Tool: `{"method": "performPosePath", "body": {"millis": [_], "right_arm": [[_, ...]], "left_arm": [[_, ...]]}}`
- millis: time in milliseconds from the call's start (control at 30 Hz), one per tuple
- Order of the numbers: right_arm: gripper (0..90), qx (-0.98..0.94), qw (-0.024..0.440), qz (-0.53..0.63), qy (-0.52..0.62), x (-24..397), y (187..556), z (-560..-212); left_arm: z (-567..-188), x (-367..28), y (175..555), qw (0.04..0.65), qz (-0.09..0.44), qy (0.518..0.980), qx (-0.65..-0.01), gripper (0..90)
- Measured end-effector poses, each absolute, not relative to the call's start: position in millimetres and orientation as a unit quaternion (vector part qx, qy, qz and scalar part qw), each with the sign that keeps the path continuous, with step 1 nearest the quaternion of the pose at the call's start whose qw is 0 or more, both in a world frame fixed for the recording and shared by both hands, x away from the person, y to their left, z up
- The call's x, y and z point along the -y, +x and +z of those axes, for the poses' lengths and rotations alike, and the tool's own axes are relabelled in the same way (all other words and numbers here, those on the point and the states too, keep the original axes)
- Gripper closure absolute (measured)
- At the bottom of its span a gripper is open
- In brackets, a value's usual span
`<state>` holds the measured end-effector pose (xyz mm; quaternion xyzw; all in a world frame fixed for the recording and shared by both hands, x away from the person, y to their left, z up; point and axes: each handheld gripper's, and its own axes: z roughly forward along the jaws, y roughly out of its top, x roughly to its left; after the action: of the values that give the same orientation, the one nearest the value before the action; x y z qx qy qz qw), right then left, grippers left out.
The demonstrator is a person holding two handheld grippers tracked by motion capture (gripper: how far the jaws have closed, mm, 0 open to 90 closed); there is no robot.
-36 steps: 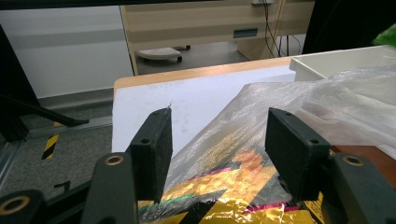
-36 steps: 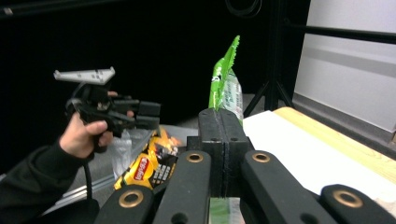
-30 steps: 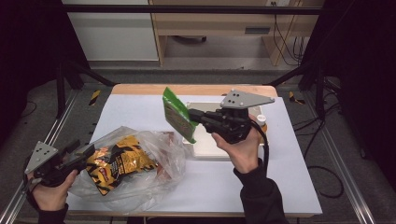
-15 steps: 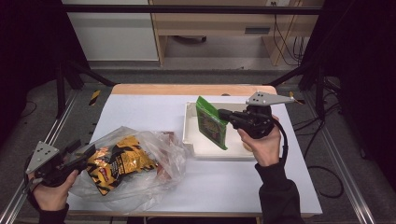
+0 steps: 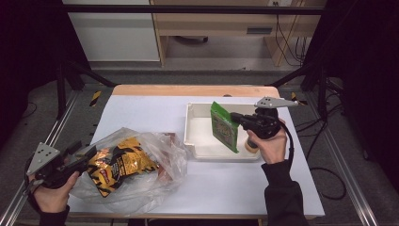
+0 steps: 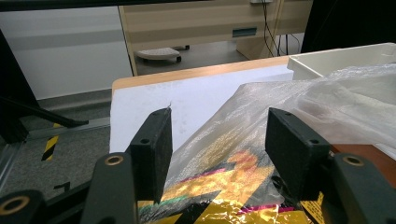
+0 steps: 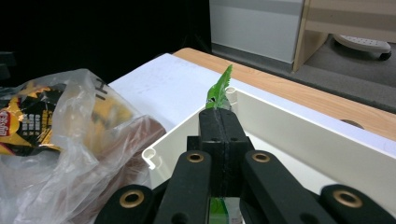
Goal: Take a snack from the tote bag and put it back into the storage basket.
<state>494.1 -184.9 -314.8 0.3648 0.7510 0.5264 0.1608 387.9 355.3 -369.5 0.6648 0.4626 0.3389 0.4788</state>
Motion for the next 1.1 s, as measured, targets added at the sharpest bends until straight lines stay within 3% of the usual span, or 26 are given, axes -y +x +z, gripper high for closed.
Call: {"method": "performPosePath", "body": {"millis": [633,1100], "right_arm": [[90.0,-0.742,0.161,0.538,0.365,214.5,524.8,-326.7],[90.0,-0.746,0.166,0.539,0.353,205.7,527.6,-334.4]], "left_arm": [[-371.1,-354.1,389.4,0.475,0.34,0.666,-0.464,41.0],[-371.1,-353.6,389.1,0.476,0.339,0.667,-0.462,41.0]]}}
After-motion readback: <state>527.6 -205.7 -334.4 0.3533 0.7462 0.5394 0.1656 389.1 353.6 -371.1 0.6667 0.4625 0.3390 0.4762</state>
